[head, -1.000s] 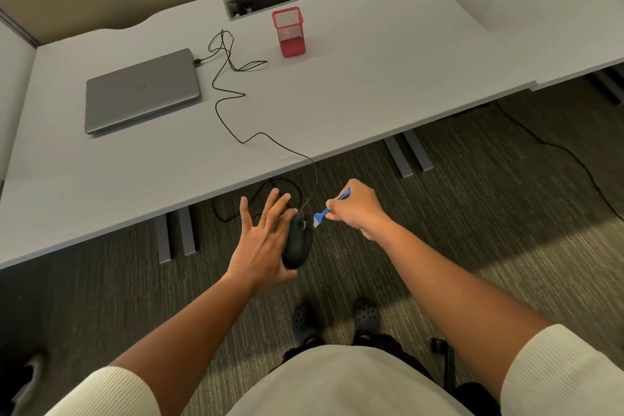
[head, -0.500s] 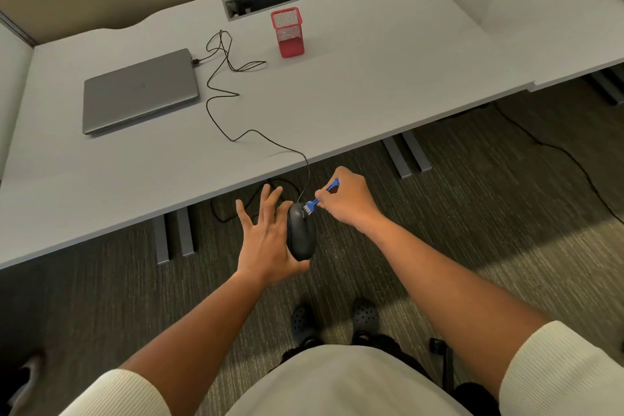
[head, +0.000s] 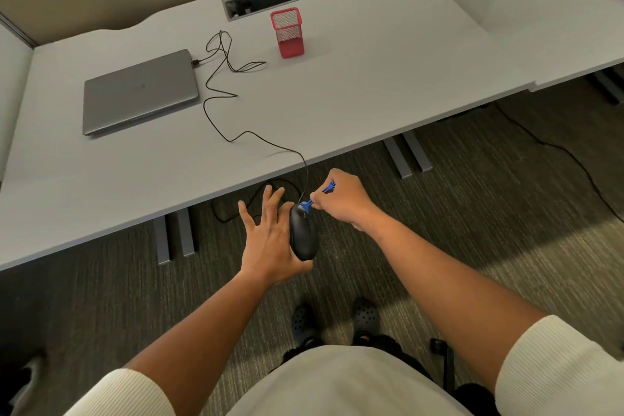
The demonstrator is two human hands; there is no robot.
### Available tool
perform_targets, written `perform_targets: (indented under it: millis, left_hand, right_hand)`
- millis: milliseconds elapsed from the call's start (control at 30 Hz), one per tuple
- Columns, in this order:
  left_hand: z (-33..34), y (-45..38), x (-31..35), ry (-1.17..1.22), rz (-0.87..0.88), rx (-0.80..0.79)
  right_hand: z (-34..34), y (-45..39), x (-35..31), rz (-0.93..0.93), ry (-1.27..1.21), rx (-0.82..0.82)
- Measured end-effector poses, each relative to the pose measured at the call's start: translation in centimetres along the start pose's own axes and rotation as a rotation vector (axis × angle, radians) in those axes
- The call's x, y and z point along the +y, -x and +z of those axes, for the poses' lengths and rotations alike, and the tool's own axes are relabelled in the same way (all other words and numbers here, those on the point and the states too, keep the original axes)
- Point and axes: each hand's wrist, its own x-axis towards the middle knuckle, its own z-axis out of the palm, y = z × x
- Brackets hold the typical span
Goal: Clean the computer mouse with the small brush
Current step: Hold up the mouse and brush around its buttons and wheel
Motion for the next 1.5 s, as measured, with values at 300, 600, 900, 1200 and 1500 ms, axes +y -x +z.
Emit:
perform_targets:
  millis: [300, 600, 900, 1200, 1500]
  left_hand:
    - [0.1, 0.1, 0.0, -0.009, 0.013, 0.014]
    - [0.3, -0.1, -0.3, 0.006, -0.022, -0.016]
    - [0.5, -0.3, 0.1, 0.054, -0.065, -0.027]
    - [1.2, -0.2, 0.1, 0.188, -0.132, -0.025]
    - [1.1, -0.2, -0.1, 0.249, -0.147, -0.023]
  right_hand:
    - [-0.2, -0.5, 0.6, 0.063, 0.087, 0.125]
    - [-0.6, 0.1, 0.3, 0.106, 0.041, -0.045]
    - [-0.9, 0.5, -0.1, 0.156, -0.196, -0.254]
    - [-1.2, 0.8, 0.7, 0.055, 0.102, -0.227]
    - [-1.3, 0.9, 1.1, -0.042, 0.341, -0.129]
